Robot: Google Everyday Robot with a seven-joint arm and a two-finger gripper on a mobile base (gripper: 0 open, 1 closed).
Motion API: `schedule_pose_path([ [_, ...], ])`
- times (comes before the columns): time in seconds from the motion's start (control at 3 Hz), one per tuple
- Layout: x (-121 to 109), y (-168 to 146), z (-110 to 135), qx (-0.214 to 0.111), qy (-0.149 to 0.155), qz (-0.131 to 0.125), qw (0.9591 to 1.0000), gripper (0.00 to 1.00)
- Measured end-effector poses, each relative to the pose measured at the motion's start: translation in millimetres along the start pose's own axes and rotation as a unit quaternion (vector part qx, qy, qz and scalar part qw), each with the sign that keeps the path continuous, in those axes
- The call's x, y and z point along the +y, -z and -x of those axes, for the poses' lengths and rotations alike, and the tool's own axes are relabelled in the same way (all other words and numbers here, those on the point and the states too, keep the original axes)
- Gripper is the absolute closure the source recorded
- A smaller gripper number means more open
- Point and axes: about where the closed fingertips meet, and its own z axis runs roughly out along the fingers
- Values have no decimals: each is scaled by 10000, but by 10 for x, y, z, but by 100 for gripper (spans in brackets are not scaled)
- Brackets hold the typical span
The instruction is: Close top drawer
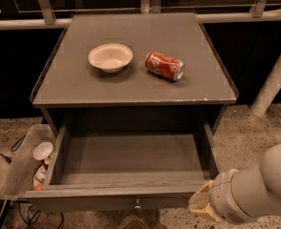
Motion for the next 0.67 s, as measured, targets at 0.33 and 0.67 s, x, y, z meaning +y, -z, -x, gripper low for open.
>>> schedule_pose_path([
  [0.33, 12, -249, -105, 37, -11, -67, 10000, 100],
  [0.67, -16, -427, -169, 95, 17, -128, 9999, 100],
])
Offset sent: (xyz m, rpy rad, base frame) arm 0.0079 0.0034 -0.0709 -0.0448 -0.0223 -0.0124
